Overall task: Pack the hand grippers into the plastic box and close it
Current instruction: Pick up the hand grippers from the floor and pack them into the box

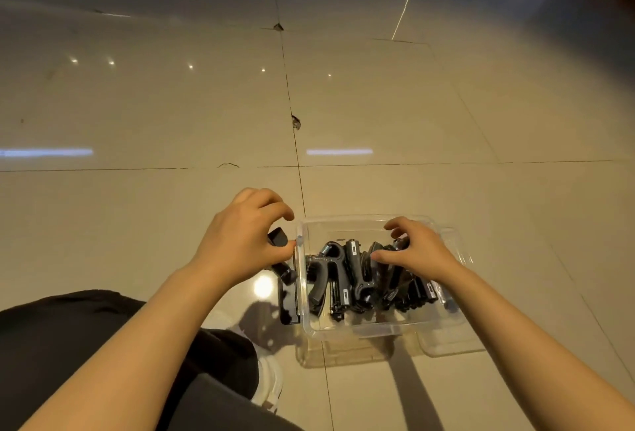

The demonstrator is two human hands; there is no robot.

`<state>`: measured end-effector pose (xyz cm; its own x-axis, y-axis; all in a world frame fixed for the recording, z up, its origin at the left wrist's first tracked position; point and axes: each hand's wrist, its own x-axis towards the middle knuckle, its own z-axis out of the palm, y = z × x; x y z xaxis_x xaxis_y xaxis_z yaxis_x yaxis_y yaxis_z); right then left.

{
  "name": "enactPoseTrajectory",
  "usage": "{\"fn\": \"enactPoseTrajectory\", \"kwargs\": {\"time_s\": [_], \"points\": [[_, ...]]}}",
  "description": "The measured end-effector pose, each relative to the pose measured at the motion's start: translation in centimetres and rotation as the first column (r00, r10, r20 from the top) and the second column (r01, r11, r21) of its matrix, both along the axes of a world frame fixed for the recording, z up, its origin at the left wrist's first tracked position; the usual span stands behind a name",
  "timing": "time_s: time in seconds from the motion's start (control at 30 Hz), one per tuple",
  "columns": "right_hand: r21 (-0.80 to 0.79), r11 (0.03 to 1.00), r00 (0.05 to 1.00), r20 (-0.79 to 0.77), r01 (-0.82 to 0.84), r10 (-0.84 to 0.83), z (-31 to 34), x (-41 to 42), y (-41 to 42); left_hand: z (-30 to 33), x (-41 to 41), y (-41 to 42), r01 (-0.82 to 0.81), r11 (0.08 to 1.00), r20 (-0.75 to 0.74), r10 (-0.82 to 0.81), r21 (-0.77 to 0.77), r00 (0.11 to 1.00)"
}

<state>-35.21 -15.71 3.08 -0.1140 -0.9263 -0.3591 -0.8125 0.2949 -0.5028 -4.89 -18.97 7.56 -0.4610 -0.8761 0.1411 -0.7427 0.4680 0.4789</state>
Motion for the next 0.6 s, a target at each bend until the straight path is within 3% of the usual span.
{"fn": "enactPoseTrajectory", "kwargs": {"time_s": [0.3,0.6], "points": [[0.079,0.987,0.99,0.022,0.138,-0.14,-4.0,0.3,-2.7,0.5,-3.4,1.1,0.03,0.999,-0.013,-0.03,-0.036,0.999],[0.097,0.995,0.999,-0.033,0.007,-0.004,-8.4,0.0,-4.2,-1.2,-2.8,4.2,-0.086,0.996,0.042,0.087,-0.028,0.995]]}}
